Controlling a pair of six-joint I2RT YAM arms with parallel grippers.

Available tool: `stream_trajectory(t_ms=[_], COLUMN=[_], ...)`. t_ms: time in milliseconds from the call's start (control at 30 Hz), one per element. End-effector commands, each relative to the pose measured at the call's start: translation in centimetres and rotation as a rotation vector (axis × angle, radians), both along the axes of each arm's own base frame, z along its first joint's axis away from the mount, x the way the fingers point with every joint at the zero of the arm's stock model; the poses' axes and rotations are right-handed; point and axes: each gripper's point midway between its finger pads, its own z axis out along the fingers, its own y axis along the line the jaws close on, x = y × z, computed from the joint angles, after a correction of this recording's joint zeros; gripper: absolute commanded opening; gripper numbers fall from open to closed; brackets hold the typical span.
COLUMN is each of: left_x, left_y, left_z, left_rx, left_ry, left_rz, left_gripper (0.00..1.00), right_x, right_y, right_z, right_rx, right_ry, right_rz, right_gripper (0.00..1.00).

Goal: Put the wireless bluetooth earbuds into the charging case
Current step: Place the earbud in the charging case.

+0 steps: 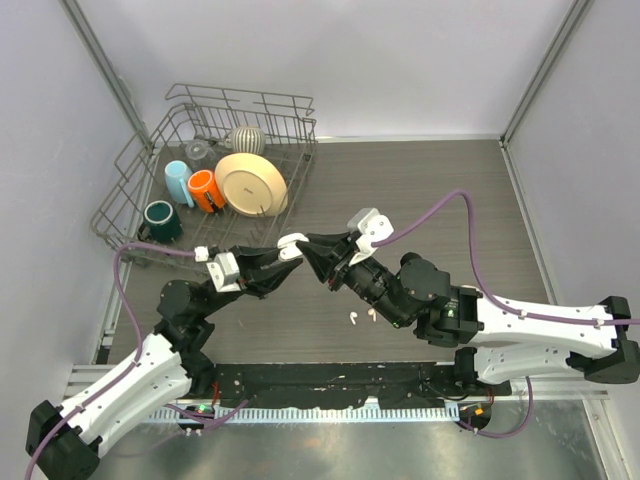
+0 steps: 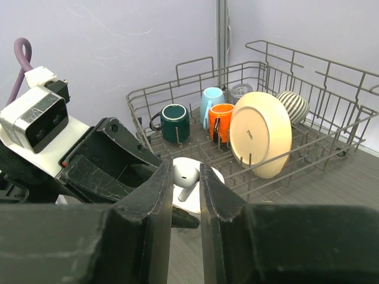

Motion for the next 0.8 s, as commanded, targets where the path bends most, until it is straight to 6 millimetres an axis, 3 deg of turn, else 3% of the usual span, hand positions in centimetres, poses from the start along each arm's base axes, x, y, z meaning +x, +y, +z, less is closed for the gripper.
stream_trajectory(t_ms=[0, 333, 767], left_x=[-0.7, -1.0, -1.4], left_y=[0.5, 0.6, 0.4], left_z=[3.0, 4.2, 4.4], left_rx=[-0.054, -0.107, -0.11], left_ry=[-0.064, -0.05, -0.041], left_rz=[-0.005, -0.026, -0.054], left_gripper=[0.0, 0.0, 0.0], right_x=[0.1, 0.7, 1.6], right_y=[0.1, -0.1, -0.2], right_z=[1.4, -0.3, -0.5], right_rx=[0.052, 0.016, 0.003], right_ry=[-0.033, -0.037, -0.063], right_rz=[-0.011, -0.054, -0.114], right_gripper=[0.01, 0.01, 0.01])
